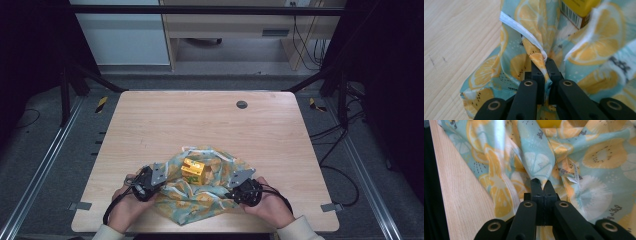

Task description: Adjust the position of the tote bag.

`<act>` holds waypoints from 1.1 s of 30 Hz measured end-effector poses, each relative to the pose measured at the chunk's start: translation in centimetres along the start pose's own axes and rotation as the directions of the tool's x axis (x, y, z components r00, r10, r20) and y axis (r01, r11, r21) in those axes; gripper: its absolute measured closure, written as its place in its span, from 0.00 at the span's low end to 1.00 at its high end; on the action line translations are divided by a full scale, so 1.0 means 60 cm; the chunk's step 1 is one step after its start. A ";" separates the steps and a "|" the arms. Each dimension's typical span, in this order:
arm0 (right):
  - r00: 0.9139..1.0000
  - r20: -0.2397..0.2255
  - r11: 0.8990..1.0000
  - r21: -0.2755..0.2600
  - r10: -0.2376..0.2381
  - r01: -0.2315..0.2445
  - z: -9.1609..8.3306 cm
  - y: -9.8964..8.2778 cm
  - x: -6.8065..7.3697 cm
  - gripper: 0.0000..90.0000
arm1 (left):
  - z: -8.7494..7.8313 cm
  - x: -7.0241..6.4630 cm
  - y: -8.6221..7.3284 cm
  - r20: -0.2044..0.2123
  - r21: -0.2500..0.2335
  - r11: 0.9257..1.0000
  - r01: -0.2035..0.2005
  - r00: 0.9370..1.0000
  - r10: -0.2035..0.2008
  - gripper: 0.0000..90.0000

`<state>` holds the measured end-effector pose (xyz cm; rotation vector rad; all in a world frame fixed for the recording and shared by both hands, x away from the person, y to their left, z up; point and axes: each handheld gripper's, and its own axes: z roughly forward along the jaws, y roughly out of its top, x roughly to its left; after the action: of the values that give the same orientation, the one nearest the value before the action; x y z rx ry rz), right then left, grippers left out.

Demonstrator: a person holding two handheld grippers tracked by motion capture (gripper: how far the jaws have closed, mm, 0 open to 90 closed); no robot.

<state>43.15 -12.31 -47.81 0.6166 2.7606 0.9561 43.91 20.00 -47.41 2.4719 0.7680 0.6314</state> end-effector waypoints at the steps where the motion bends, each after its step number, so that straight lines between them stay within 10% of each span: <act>1: 1.000 -0.001 1.000 0.004 -0.003 0.003 0.001 -0.001 0.000 1.00 | 0.001 0.001 -0.001 -0.002 0.011 1.000 -0.008 1.000 0.008 0.98; 33: 0.998 0.062 0.999 0.048 -0.005 0.002 0.004 -0.007 -0.009 1.00 | -0.002 -0.011 -0.005 0.031 0.054 0.998 -0.031 0.999 0.030 0.98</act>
<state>43.55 -12.71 -48.25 0.6377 2.7364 0.8577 43.26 19.86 -47.64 2.5414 0.7470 0.5905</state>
